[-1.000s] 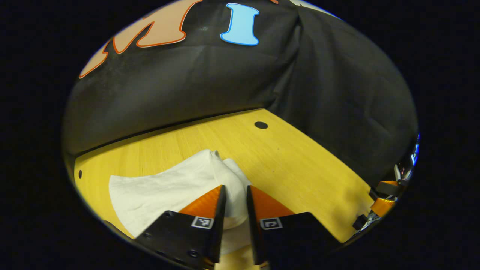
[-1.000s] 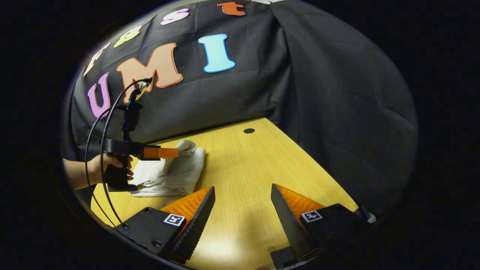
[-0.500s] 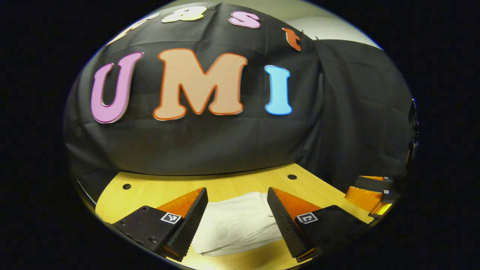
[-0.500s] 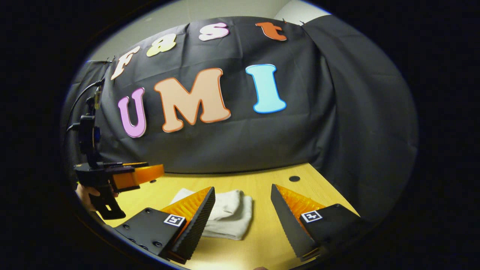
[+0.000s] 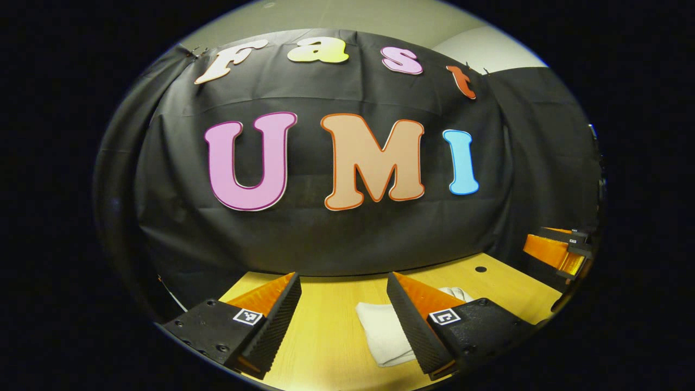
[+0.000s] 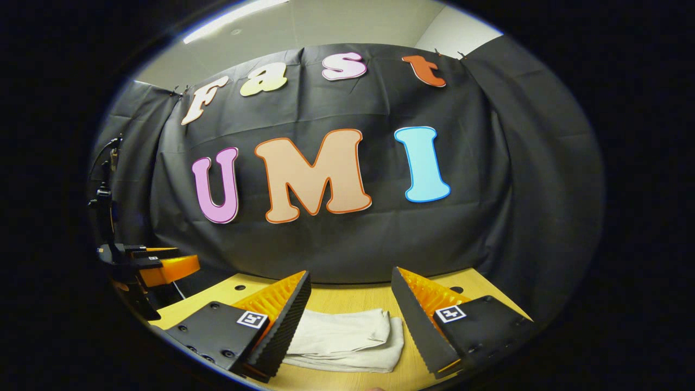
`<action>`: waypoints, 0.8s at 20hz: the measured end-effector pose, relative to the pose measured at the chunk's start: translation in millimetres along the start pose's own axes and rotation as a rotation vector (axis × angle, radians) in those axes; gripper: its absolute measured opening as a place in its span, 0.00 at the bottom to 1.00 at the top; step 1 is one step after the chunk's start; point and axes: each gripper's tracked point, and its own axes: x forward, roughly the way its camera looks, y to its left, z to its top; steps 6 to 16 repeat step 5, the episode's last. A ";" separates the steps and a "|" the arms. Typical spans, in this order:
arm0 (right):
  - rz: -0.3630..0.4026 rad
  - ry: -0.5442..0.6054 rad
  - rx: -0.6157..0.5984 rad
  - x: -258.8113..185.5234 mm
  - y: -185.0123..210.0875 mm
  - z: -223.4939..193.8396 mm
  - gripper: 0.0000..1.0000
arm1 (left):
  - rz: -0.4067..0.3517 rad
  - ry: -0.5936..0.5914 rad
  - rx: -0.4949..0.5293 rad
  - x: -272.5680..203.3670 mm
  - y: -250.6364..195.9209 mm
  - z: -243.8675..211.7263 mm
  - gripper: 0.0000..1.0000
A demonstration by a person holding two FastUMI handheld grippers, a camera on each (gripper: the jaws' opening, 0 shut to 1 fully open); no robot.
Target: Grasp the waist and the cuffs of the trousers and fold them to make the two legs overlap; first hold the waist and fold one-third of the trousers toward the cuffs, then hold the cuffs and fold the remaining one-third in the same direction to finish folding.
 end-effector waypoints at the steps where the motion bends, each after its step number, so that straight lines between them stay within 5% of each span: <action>1: -0.005 0.001 0.000 -2.7 0.0 0.5 0.96 | 0.004 -0.010 -0.003 -2.1 3.1 2.6 0.94; 16: -0.023 -0.003 -0.009 -8.6 -0.5 1.6 0.96 | -0.004 -0.036 -0.007 -7.4 8.1 7.2 0.95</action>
